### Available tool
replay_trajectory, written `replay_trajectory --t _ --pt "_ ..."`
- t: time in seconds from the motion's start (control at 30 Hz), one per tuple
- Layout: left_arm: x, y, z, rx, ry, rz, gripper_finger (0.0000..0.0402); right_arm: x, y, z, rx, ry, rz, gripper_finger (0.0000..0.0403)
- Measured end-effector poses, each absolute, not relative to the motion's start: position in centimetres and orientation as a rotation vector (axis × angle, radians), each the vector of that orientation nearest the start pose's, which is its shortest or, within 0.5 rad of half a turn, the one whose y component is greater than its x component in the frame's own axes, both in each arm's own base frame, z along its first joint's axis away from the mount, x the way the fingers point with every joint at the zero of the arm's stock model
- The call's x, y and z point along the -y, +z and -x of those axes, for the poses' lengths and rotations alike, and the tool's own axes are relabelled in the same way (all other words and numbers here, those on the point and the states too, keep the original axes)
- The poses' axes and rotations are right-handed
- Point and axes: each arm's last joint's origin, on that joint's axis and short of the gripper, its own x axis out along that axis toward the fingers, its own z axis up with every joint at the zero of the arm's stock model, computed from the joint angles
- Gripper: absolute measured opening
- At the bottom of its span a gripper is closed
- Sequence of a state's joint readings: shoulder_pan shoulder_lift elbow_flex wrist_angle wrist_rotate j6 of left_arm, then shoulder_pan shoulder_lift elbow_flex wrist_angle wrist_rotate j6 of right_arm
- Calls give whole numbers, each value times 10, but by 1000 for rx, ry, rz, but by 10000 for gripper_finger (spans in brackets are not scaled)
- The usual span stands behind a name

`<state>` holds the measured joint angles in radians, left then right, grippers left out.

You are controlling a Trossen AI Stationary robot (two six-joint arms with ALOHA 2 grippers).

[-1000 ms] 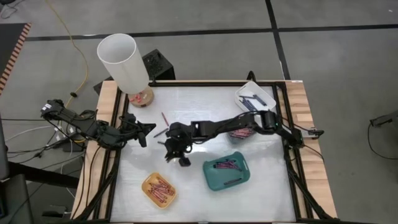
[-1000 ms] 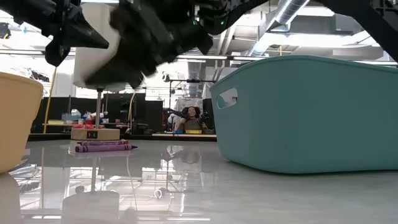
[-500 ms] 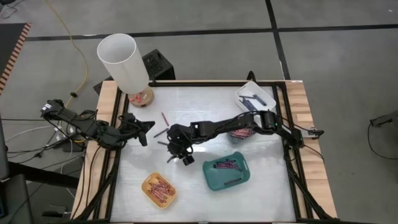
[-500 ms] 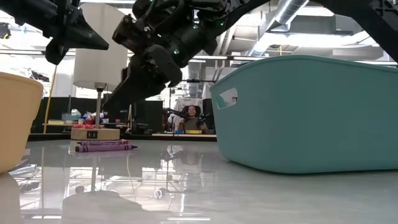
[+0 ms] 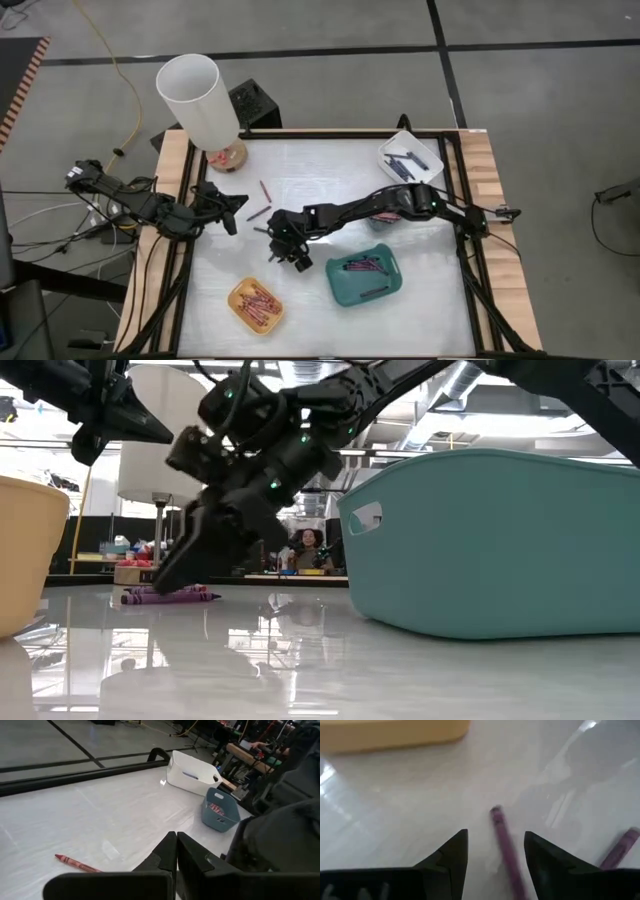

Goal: Sort crayons
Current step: Put the purple crayon into the blue bin

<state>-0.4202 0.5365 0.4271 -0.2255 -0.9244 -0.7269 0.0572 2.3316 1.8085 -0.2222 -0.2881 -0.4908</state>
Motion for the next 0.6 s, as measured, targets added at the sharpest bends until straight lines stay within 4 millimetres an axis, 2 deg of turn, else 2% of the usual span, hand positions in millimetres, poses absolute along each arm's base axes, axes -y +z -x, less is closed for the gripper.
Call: replay_trajectory --t 0.33,0.6 --pt "29 243 -122 -74 567 495 0 -24 139 -517 -702 466 283 169" --pt "29 242 -122 -80 568 491 0 -20 133 -517 -739 409 229 82"
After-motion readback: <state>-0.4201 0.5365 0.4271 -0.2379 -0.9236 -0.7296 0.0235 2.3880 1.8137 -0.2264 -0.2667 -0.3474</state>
